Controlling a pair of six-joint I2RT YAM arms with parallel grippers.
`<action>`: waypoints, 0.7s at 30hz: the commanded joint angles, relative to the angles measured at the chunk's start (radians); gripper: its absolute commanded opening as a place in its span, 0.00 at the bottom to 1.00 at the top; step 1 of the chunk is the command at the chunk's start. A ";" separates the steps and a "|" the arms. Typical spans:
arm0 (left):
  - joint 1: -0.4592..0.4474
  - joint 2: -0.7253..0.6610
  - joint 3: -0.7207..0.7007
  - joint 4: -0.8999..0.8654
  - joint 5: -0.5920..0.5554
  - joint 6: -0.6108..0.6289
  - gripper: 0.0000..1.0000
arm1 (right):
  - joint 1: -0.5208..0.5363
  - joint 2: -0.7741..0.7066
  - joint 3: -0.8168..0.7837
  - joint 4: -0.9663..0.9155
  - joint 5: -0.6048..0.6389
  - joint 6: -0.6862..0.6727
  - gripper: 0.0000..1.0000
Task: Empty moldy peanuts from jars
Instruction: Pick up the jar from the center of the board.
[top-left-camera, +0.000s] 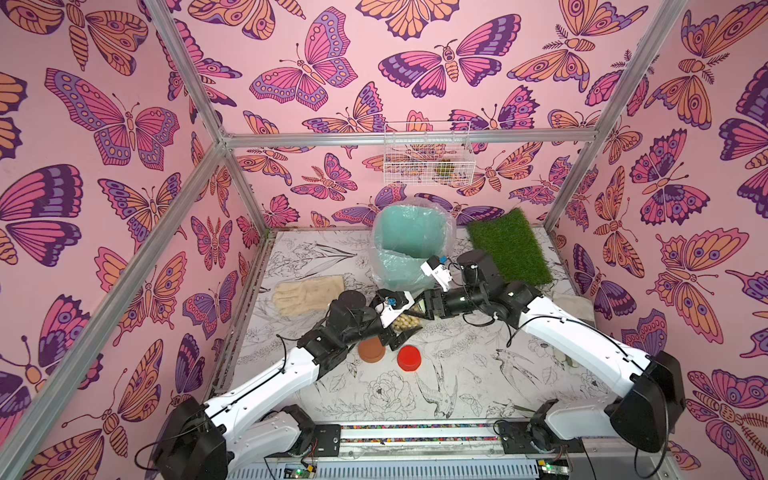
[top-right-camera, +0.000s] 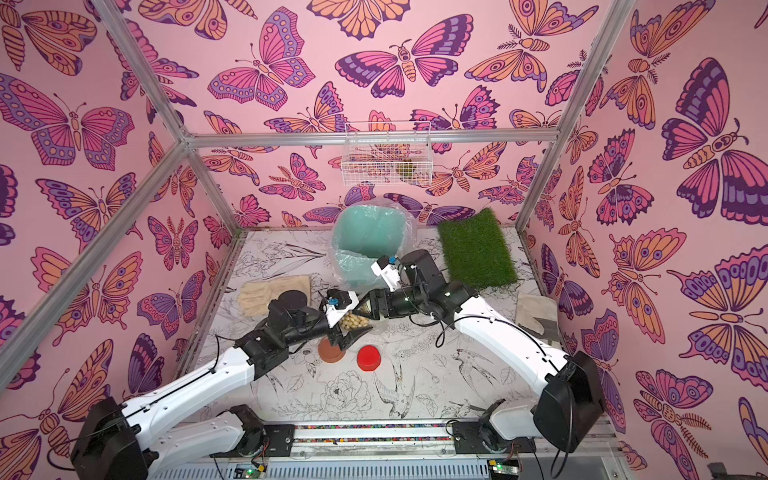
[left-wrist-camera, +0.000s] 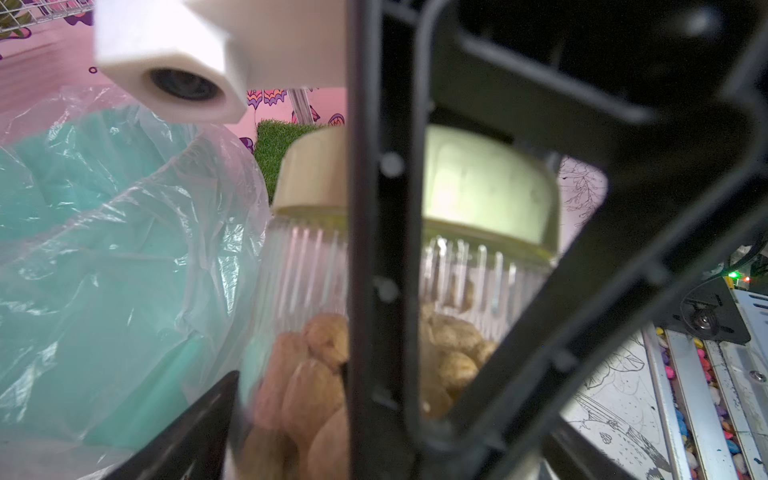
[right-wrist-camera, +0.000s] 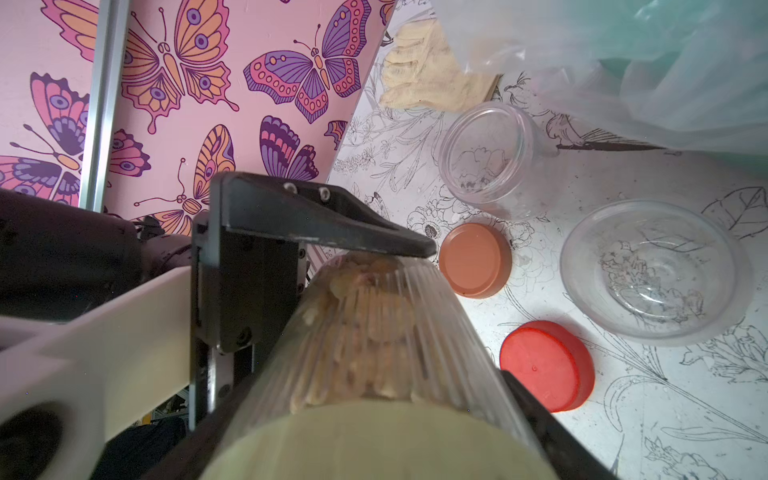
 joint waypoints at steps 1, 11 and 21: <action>0.007 0.008 -0.003 -0.020 -0.061 0.003 0.89 | 0.016 -0.022 0.010 0.091 -0.122 0.028 0.00; 0.006 0.011 -0.005 -0.020 -0.055 -0.001 0.66 | 0.016 -0.021 0.002 0.107 -0.133 0.040 0.00; 0.008 0.000 -0.013 -0.020 -0.072 -0.003 0.00 | 0.016 -0.047 0.002 0.055 -0.059 0.015 0.43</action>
